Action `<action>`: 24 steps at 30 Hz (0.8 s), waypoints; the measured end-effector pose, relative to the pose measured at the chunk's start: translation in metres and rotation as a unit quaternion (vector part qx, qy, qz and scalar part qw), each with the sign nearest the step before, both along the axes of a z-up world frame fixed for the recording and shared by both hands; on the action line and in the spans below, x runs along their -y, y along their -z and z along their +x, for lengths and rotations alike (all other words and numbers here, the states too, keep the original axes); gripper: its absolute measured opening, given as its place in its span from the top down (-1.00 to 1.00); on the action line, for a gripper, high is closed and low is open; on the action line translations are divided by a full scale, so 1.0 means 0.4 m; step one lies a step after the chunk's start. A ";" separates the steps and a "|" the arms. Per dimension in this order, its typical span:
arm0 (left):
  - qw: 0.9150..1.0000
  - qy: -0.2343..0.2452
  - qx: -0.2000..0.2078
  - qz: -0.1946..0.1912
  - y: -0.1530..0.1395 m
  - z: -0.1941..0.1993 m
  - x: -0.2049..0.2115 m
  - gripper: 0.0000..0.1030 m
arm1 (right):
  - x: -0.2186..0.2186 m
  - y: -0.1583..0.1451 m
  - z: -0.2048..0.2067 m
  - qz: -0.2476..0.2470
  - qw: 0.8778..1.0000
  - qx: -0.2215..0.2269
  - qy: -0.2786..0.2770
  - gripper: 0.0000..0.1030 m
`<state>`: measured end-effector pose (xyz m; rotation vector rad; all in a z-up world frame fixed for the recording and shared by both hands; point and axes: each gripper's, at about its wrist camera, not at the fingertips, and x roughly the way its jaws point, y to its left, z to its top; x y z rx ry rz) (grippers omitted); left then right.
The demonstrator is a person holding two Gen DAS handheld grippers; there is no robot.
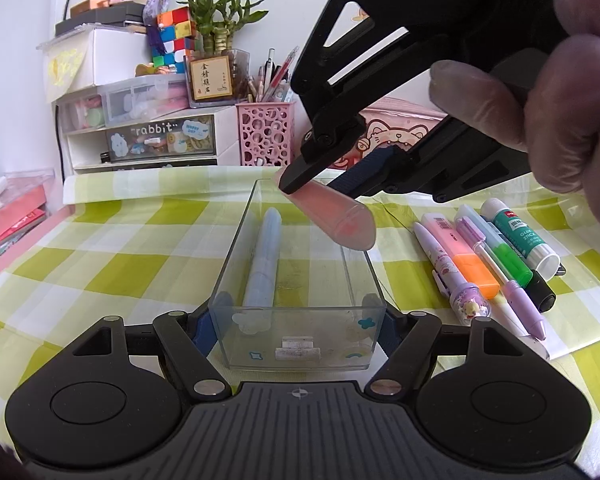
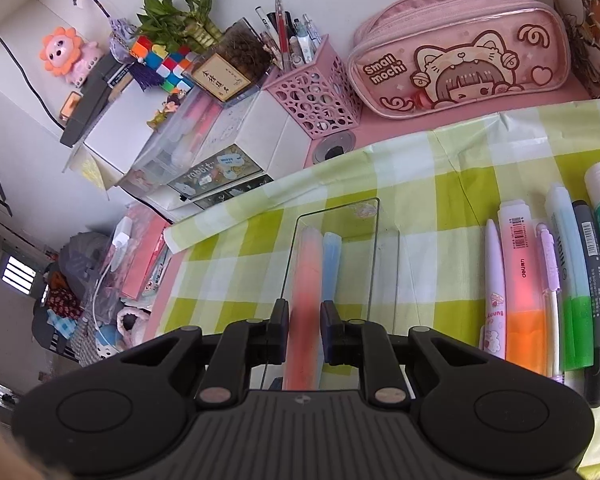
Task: Organize stationery
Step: 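Carry the pink highlighter into the tray beside the blue one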
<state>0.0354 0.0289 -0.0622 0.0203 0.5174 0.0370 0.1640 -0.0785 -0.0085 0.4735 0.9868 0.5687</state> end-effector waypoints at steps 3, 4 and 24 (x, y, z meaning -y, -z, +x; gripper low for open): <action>1.000 0.000 0.000 0.000 0.000 0.000 0.000 -0.42 | -0.021 -0.001 0.010 -0.016 1.000 -0.003 0.000 0.71; 1.000 0.000 0.000 0.000 0.000 0.000 0.000 -0.42 | -0.025 0.000 0.013 -0.022 1.000 -0.004 0.002 0.71; 1.000 0.001 0.000 -0.003 0.001 0.005 0.000 -0.41 | -0.106 0.020 0.099 -0.129 0.991 -0.030 0.014 0.81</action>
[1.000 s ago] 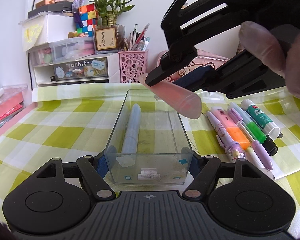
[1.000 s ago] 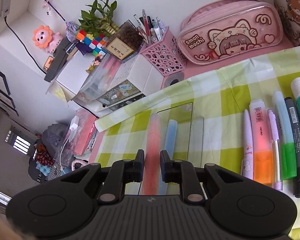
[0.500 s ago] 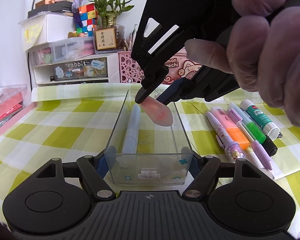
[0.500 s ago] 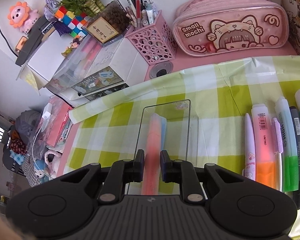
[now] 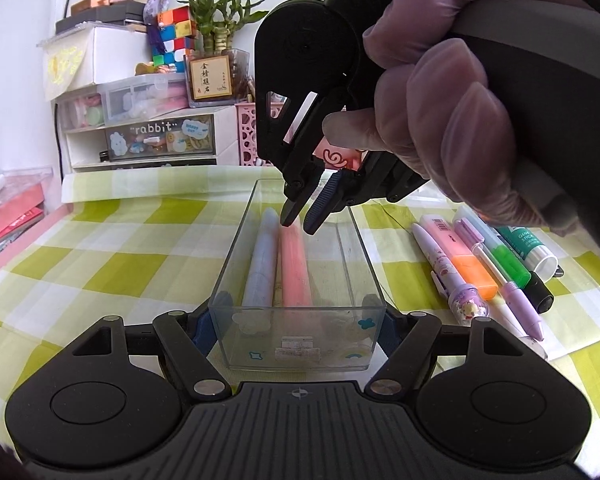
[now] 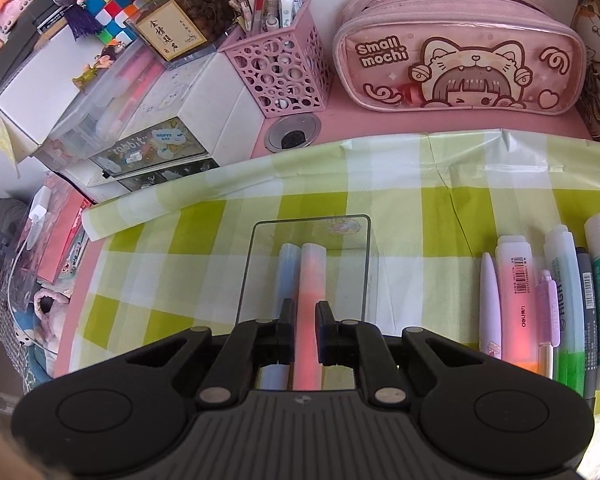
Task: Organize stationery
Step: 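Carry the pink highlighter into the tray beside the blue one, then withdraw the right tool and grasp the purple pen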
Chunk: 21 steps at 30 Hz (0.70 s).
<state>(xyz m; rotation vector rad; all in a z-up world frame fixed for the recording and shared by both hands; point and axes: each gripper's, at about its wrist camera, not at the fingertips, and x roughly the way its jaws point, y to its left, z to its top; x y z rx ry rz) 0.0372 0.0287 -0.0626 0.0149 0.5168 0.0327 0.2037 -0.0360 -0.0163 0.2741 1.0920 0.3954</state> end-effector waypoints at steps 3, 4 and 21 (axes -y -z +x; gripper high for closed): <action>1.000 0.000 0.000 0.000 0.000 0.000 0.000 -0.41 | 0.003 0.001 -0.001 0.011 1.000 -0.002 -0.003 0.81; 1.000 0.000 0.000 0.000 0.000 0.000 0.000 -0.41 | 0.004 0.001 -0.001 0.015 1.000 -0.004 -0.006 0.81; 1.000 0.000 0.000 0.001 0.000 0.001 0.001 -0.42 | 0.076 -0.046 -0.046 0.054 0.997 0.028 -0.038 0.51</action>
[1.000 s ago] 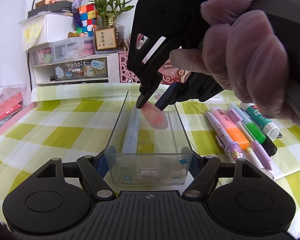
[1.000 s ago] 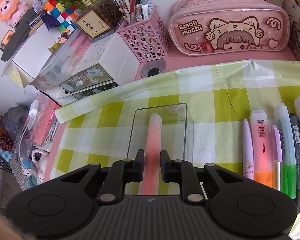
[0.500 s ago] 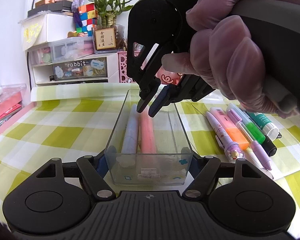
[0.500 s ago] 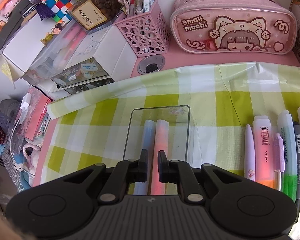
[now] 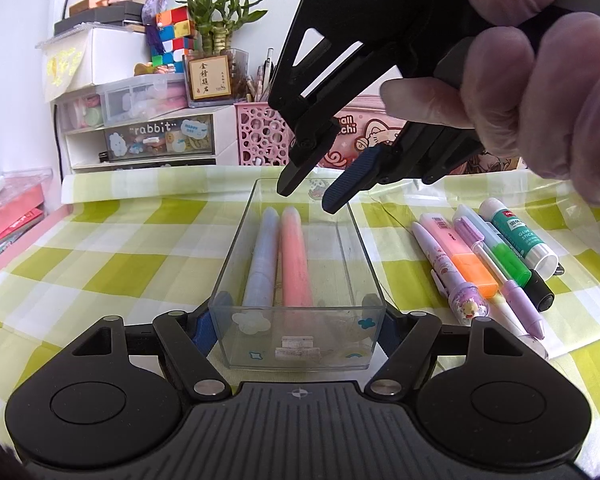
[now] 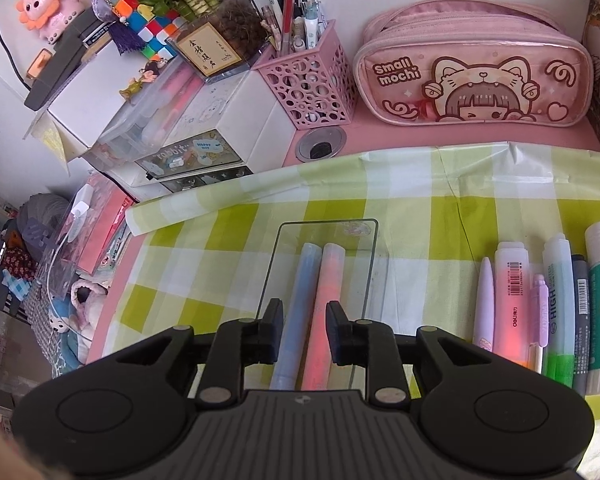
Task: Organize stationery
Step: 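Withdraw the right tool and grasp the purple pen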
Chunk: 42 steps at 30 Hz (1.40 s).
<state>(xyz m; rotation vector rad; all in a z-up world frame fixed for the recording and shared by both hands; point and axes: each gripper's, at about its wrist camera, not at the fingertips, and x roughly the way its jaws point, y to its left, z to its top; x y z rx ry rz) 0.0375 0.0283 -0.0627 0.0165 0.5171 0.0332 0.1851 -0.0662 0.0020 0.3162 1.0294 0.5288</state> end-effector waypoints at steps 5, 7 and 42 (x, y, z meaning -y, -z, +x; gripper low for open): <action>1.000 0.001 -0.001 -0.001 0.000 0.001 -0.001 -0.41 | 0.073 -0.017 -0.031 0.025 0.999 0.025 0.002 0.23; 1.000 0.002 -0.002 -0.001 0.000 0.002 -0.001 -0.41 | 0.104 -0.019 -0.044 0.026 0.999 0.034 0.013 0.19; 1.000 0.002 -0.002 0.001 0.000 0.003 -0.004 -0.42 | 0.268 0.128 -0.204 -0.050 0.988 0.110 0.094 0.66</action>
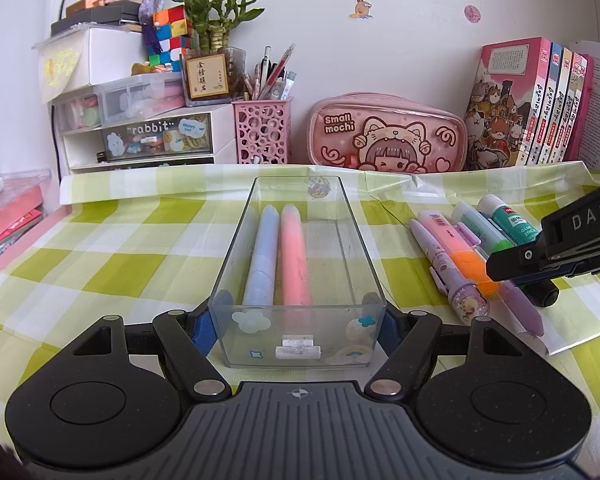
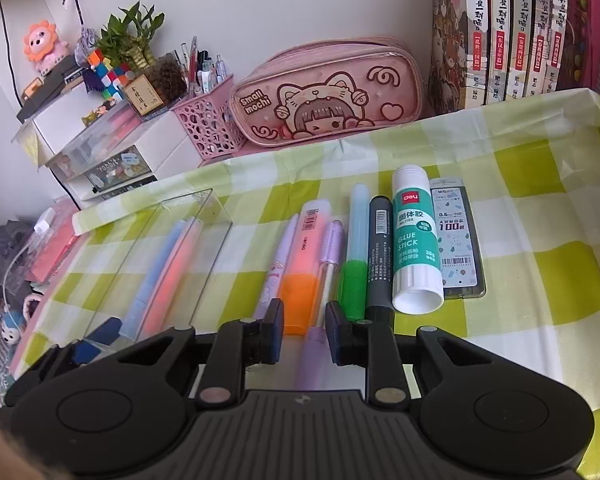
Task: Organize stationery
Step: 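Withdraw the right tool and grasp the purple pen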
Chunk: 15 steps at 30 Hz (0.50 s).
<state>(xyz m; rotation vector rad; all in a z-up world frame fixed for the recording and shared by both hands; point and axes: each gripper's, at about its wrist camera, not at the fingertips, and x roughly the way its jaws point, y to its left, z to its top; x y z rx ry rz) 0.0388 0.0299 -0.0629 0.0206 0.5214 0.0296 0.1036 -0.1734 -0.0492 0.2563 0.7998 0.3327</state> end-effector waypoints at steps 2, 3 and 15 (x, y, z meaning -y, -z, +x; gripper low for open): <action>1.000 0.000 0.000 0.000 0.000 0.000 0.000 -0.42 | -0.001 0.001 -0.002 -0.008 1.000 0.008 -0.002 0.68; 1.000 0.000 0.000 0.000 0.000 0.000 0.000 -0.42 | -0.002 0.000 -0.004 -0.013 1.000 0.011 -0.003 0.69; 1.000 0.000 0.000 0.001 0.000 -0.001 0.001 -0.42 | -0.009 0.007 -0.002 -0.042 0.999 0.019 -0.016 0.79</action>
